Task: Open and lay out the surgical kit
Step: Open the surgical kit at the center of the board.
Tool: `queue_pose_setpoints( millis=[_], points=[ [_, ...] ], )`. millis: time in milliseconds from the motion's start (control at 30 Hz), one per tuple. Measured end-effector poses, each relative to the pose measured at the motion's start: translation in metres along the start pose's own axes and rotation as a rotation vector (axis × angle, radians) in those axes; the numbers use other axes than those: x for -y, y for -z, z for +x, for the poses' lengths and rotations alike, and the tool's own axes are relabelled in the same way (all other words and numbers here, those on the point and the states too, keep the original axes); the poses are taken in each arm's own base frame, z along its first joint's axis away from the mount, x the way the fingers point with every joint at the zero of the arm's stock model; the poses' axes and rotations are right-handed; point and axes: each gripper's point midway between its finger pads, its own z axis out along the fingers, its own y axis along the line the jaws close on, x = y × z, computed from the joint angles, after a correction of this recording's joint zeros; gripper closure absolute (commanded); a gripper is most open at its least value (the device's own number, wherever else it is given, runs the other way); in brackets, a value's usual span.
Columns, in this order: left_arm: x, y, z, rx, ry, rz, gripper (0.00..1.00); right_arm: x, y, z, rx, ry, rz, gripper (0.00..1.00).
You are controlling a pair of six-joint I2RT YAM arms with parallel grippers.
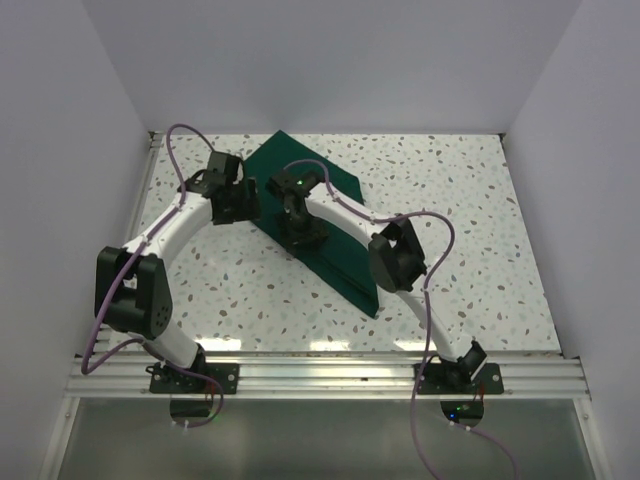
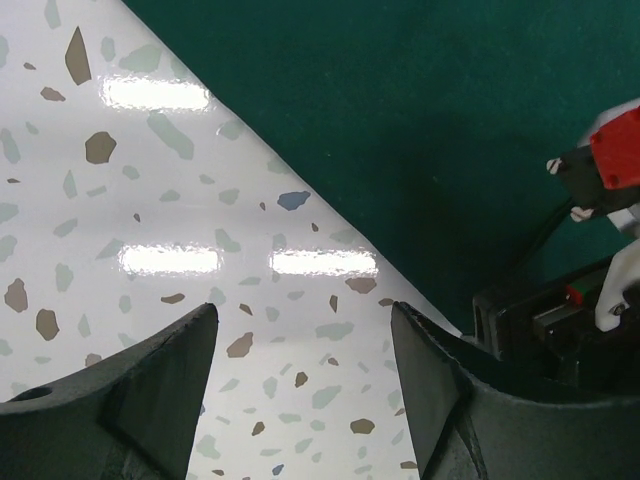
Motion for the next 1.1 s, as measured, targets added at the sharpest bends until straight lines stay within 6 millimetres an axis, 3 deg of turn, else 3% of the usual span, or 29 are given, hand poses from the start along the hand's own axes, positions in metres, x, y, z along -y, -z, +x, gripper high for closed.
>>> queue_pose_setpoints(
  millis=[433, 733, 1100],
  points=[
    [-0.006, -0.001, 0.006, -0.005, -0.015, -0.007, 0.26, 0.018, -0.001, -0.02, 0.058, -0.063, 0.052, 0.37],
    [-0.008, -0.004, 0.008, -0.007, -0.014, -0.008, 0.26, 0.023, 0.028, -0.052, 0.194, -0.103, 0.049, 0.41],
    [-0.009, -0.004, 0.008, -0.006, -0.012, -0.009, 0.26, 0.03, 0.018, -0.046, 0.17, -0.102, 0.081, 0.48]
  ],
)
